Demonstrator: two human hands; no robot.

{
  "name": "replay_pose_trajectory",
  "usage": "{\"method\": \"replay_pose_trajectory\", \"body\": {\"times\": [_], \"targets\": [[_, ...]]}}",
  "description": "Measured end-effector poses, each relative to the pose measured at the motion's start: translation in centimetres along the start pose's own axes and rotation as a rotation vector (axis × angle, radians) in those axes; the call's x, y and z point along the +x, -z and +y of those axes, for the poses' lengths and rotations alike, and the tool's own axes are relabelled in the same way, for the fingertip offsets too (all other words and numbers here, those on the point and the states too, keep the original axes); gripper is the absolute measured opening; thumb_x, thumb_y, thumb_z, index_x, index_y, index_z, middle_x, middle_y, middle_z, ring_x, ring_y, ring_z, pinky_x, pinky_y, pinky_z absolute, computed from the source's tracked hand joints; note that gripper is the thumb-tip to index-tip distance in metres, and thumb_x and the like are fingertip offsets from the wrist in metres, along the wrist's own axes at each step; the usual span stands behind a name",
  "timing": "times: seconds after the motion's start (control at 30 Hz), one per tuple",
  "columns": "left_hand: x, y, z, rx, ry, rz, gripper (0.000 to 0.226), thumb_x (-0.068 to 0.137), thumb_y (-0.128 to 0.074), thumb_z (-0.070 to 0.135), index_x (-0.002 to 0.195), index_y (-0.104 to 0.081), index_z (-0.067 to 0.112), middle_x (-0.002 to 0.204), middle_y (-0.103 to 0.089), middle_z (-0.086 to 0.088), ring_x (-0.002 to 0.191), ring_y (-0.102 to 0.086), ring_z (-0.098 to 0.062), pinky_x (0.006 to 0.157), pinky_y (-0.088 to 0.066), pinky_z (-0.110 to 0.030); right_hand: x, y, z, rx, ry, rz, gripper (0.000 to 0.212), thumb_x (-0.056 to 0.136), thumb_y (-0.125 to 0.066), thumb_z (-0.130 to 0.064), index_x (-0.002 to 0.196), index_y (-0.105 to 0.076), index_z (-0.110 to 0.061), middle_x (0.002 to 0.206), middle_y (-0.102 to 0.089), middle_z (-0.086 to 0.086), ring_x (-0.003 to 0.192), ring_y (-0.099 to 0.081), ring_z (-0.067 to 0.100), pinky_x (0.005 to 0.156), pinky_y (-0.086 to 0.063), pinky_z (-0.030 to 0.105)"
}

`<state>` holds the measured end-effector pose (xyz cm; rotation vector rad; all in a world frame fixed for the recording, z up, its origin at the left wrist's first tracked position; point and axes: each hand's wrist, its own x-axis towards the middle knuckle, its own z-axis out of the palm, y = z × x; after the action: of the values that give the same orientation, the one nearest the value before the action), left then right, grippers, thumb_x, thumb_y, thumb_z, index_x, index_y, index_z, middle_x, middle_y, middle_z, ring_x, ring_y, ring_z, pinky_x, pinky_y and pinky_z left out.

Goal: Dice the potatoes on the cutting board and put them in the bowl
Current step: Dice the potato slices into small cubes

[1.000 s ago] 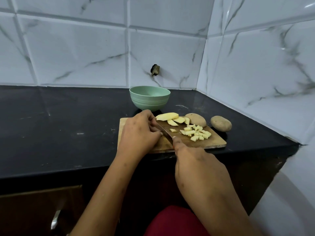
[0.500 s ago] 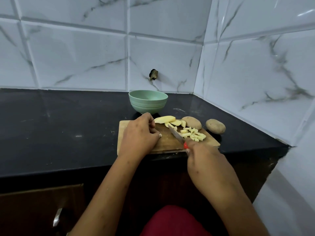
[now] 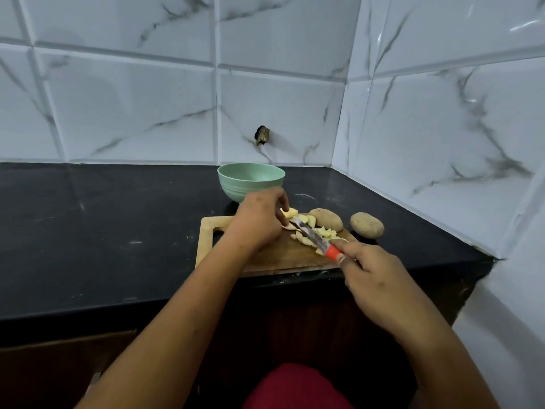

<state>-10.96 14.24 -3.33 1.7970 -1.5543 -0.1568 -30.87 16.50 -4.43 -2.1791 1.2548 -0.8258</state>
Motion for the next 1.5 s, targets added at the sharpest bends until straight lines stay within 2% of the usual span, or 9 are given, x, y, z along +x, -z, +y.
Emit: {"method": "replay_pose_trajectory", "body": {"times": [0.1,0.2,0.7,0.93,1.03,1.17,1.23,1.33,1.5], "targets": [[0.7,0.8,-0.5,0.270,-0.131,0.015,0.038,0.082,-0.055,-0.004,0.101,-0.065,0.027,0.105,-0.064,0.008,0.103,-0.056,-0.012,0.088,-0.046,-0.027,0.0,-0.6,-0.1,-0.059,0.017,-0.027,0.039,0.103,-0.038,-0.024,0.140,-0.047,-0.032,0.119,-0.056,0.001,0.062,-0.042,0.000,0.044,-0.035,0.011],[1.2,0.5,-1.0,0.420,-0.192,-0.132,0.040,0.088,-0.054,0.003,0.115,-0.065,0.030,0.127,-0.053,0.003,0.119,-0.045,-0.018,0.101,-0.041,-0.038,0.0,-0.5,0.3,-0.097,-0.002,-0.019,0.039,0.103,-0.038,-0.027,0.140,-0.046,-0.034,0.107,-0.059,-0.005,0.063,-0.049,0.003,0.047,-0.034,0.013],[0.6,1.6,-1.0,0.529,-0.077,-0.357,0.019,0.094,-0.054,0.032,0.112,-0.054,0.028,0.135,-0.031,0.005,0.128,-0.023,-0.019,0.103,-0.027,-0.040,-0.3,0.0,0.6,-0.081,-0.006,0.002,0.040,0.103,-0.037,-0.027,0.141,-0.043,-0.036,0.091,-0.056,-0.006,0.055,-0.045,0.002,0.042,-0.033,0.013],[-2.1,2.9,-1.6,0.361,-0.032,-0.404,0.027,0.095,-0.047,0.012,0.101,-0.051,0.038,0.118,-0.038,0.008,0.116,-0.032,-0.015,0.102,-0.029,-0.032,-0.6,-0.9,-0.1,-0.195,0.076,-0.019,0.037,0.102,-0.036,-0.026,0.136,-0.050,-0.035,0.082,-0.057,-0.013,0.055,-0.047,0.001,0.046,-0.030,0.014],[-2.6,2.4,-1.5,0.238,-0.035,-0.323,0.033,0.092,-0.046,0.002,0.101,-0.058,0.031,0.112,-0.046,0.006,0.109,-0.043,-0.012,0.095,-0.035,-0.025,0.0,-0.8,0.1,-0.199,0.041,0.018,0.035,0.102,-0.037,-0.024,0.132,-0.054,-0.031,0.101,-0.060,-0.006,0.057,-0.044,0.002,0.047,-0.028,0.014],[-3.3,2.1,-2.0,0.098,0.001,-0.155,0.030,0.092,-0.051,0.005,0.109,-0.062,0.027,0.103,-0.059,0.012,0.099,-0.052,-0.005,0.072,-0.036,-0.004,-0.6,-1.3,-0.5,-0.136,0.068,-0.023,0.037,0.102,-0.037,-0.028,0.137,-0.048,-0.035,0.088,-0.055,-0.015,0.061,-0.051,0.003,0.047,-0.034,0.014],[-3.9,2.0,-2.2,0.093,0.031,-0.100,0.021,0.091,-0.060,0.019,0.109,-0.066,0.028,0.105,-0.059,0.013,0.094,-0.051,-0.002,0.069,-0.034,-0.005,-1.0,-2.0,-1.0,-0.130,0.101,-0.028,0.039,0.102,-0.036,-0.031,0.140,-0.044,-0.037,0.090,-0.055,-0.016,0.064,-0.051,0.002,0.048,-0.035,0.014],[-4.4,1.7,-2.3,0.134,0.073,-0.007,0.020,0.084,-0.069,0.033,0.104,-0.070,0.031,0.108,-0.061,0.010,0.097,-0.051,-0.006,0.082,-0.040,-0.020,-1.2,-3.1,-1.8,-0.182,0.139,0.003,0.040,0.102,-0.033,-0.033,0.142,-0.039,-0.039,0.086,-0.057,-0.013,0.064,-0.052,0.003,0.051,-0.038,0.017],[-4.6,1.4,-2.0,0.148,0.091,0.055,0.021,0.084,-0.068,0.039,0.103,-0.073,0.031,0.103,-0.067,0.013,0.085,-0.049,-0.001,0.077,-0.038,-0.017,-1.5,-3.6,-2.9,-0.361,0.166,0.029,0.045,0.103,-0.031,-0.029,0.147,-0.025,-0.038,0.092,-0.057,-0.010,0.074,-0.057,0.005,0.060,-0.047,0.021]]}}
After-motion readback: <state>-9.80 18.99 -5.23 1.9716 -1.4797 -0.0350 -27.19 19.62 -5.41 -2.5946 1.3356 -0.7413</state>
